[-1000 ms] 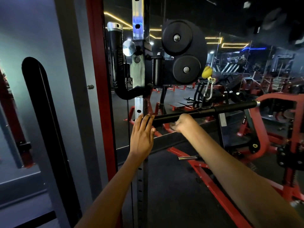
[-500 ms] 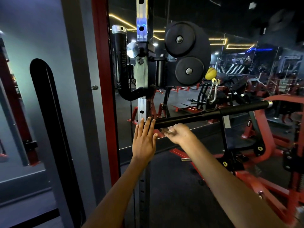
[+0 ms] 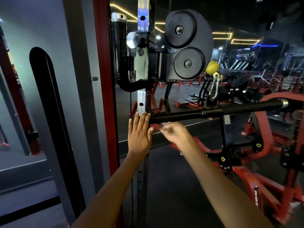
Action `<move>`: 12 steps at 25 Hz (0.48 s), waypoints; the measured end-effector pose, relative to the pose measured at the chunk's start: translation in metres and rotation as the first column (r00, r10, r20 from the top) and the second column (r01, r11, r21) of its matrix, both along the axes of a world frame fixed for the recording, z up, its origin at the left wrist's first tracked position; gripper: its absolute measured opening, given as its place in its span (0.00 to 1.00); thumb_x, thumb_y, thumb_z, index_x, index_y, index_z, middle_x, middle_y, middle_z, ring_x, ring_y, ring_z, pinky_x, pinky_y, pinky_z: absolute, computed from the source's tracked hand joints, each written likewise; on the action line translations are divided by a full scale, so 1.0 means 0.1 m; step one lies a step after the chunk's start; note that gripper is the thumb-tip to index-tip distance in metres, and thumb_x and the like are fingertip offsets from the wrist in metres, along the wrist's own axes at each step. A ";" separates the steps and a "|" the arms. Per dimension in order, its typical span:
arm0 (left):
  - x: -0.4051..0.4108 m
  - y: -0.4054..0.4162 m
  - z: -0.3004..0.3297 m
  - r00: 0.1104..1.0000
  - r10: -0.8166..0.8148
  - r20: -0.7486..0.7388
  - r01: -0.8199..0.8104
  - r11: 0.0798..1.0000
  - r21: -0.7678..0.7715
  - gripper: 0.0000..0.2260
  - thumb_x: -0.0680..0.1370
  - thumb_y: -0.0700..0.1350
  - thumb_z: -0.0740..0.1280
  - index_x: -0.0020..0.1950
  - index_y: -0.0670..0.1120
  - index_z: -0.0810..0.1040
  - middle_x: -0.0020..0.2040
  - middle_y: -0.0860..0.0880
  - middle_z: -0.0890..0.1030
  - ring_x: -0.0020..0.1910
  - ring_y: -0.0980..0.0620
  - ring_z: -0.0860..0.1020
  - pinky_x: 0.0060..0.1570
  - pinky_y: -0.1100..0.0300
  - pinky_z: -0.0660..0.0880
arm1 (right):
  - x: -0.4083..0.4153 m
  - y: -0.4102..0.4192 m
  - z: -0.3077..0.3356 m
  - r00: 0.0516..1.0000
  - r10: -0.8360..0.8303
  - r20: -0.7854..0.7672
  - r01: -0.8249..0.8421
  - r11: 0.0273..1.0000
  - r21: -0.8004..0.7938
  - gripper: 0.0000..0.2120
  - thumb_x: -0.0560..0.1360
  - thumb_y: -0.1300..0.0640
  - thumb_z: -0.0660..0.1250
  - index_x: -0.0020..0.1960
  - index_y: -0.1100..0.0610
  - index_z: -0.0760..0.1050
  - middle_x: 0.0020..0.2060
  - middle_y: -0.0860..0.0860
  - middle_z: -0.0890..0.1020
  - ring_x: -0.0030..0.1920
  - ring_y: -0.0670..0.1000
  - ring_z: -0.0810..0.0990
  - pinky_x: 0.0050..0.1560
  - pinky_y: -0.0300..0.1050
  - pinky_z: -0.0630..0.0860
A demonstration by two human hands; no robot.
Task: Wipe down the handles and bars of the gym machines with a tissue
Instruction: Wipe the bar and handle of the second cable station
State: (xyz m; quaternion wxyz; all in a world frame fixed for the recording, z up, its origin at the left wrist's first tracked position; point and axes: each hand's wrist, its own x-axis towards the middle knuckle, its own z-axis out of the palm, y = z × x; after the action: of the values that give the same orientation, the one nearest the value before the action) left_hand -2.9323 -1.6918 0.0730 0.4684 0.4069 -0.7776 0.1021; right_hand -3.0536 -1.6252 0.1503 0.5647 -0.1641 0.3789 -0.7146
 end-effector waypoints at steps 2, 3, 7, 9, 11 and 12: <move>0.04 0.00 0.00 0.999 0.006 0.034 -0.007 1.000 0.010 0.29 0.83 0.58 0.35 0.77 0.47 0.59 0.77 0.46 0.62 0.78 0.47 0.51 0.76 0.51 0.40 | -0.43 0.16 0.08 0.984 -0.161 0.081 0.161 0.987 0.007 0.13 0.75 0.75 0.48 0.50 0.71 0.71 0.47 0.64 0.76 0.48 0.57 0.77 0.63 0.49 0.72; 0.04 0.01 0.00 0.999 0.011 0.044 -0.012 1.000 0.015 0.30 0.82 0.59 0.35 0.78 0.47 0.58 0.77 0.46 0.61 0.78 0.48 0.50 0.76 0.52 0.38 | -0.57 0.26 0.13 0.962 -0.247 0.119 0.249 0.968 -0.006 0.12 0.76 0.74 0.49 0.48 0.70 0.70 0.46 0.62 0.76 0.49 0.57 0.77 0.67 0.51 0.67; -0.03 0.08 -0.02 0.999 0.050 0.005 -0.050 0.997 0.055 0.35 0.80 0.61 0.31 0.77 0.45 0.61 0.77 0.45 0.62 0.78 0.47 0.51 0.75 0.54 0.35 | -0.58 0.32 0.19 0.951 -0.272 0.148 0.277 0.961 -0.013 0.15 0.75 0.75 0.47 0.48 0.66 0.71 0.47 0.65 0.75 0.50 0.56 0.77 0.69 0.55 0.65; -0.16 0.16 0.11 0.991 0.112 -0.077 -0.104 0.989 0.104 0.39 0.79 0.62 0.30 0.75 0.42 0.64 0.76 0.43 0.63 0.78 0.46 0.51 0.74 0.54 0.33 | -0.55 0.35 0.16 0.950 -0.297 0.093 0.293 0.955 0.049 0.18 0.74 0.75 0.45 0.54 0.69 0.71 0.53 0.66 0.76 0.60 0.61 0.74 0.67 0.55 0.67; -0.41 0.26 0.34 0.993 0.072 -0.092 -0.060 0.990 0.125 0.38 0.79 0.61 0.32 0.74 0.41 0.65 0.76 0.42 0.62 0.78 0.47 0.50 0.73 0.54 0.32 | -0.62 0.51 0.09 0.932 -0.360 -0.042 0.362 0.928 0.090 0.19 0.76 0.73 0.45 0.58 0.69 0.70 0.45 0.62 0.76 0.53 0.59 0.77 0.61 0.50 0.72; -0.58 0.30 0.46 0.997 -0.012 -0.073 0.021 0.993 0.112 0.36 0.79 0.60 0.35 0.74 0.41 0.66 0.76 0.43 0.63 0.78 0.47 0.51 0.73 0.54 0.33 | -0.63 0.62 0.06 0.903 -0.418 -0.097 0.425 0.904 0.058 0.20 0.77 0.72 0.45 0.61 0.67 0.70 0.45 0.61 0.77 0.46 0.57 0.78 0.55 0.47 0.76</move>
State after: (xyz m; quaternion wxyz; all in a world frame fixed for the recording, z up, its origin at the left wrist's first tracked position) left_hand -2.9906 -1.6620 0.1187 0.4733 0.4297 -0.7680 0.0393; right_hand -3.1162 -1.5636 0.1564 0.3866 -0.0858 0.4559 -0.7971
